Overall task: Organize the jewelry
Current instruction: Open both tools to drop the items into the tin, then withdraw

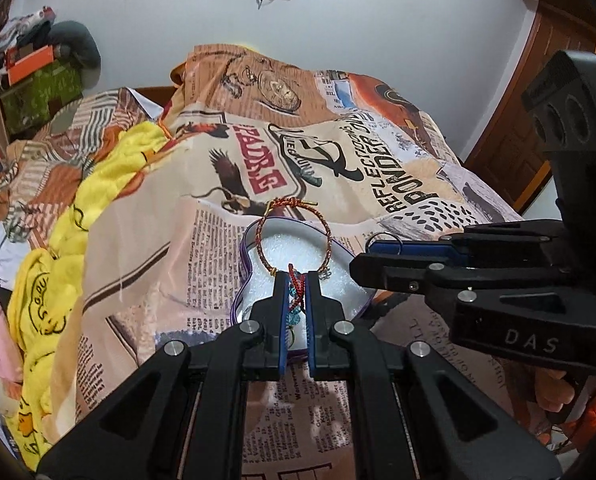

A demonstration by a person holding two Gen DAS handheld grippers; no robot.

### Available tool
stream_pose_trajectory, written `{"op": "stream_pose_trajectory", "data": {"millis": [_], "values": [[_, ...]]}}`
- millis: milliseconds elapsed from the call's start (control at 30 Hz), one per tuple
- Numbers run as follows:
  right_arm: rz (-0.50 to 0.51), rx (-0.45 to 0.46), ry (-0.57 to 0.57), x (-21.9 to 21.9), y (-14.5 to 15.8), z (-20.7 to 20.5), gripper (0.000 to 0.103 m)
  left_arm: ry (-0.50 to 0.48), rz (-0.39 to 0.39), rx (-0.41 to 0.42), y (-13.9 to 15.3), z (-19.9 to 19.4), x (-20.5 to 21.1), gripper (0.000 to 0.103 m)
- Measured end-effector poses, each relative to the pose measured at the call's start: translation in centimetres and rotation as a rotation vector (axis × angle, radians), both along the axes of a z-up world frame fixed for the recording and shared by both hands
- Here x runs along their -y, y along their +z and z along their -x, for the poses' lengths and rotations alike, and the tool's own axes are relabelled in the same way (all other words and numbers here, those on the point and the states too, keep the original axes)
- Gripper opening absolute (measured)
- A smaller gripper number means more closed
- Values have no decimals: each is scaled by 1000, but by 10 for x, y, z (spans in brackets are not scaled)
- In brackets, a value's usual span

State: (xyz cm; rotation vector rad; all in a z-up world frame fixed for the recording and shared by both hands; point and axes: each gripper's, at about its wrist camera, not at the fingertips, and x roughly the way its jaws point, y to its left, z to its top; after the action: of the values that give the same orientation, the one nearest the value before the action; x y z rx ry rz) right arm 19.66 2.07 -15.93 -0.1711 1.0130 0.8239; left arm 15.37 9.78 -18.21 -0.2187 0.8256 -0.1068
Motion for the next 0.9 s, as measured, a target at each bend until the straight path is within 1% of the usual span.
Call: {"op": "stream_pose_trajectory", "data": {"millis": [100,400,500,567,633,833,900], "values": [[6,0,1,-3,-1,-1,14,-6,9,-8,-3,-2,-2,6],[25,15,20,-7,-1,1,14,4,2,-5,-2,0,-6,6],[39,28,16,-8,0,2,18,19,-4,3,2,3,-10,7],[39,30,15,-8,1,3,23,32,-15,12,6,6,-12,10],[36,34,12,-6,2,3,25,47,-21,18,10,8,-14,11],[29,63,-3,1,12,8,25,65,-26,34,22,13,-18,12],[23,77,-12,6,17,10,25,65,-30,44,27,15,-17,13]]}}
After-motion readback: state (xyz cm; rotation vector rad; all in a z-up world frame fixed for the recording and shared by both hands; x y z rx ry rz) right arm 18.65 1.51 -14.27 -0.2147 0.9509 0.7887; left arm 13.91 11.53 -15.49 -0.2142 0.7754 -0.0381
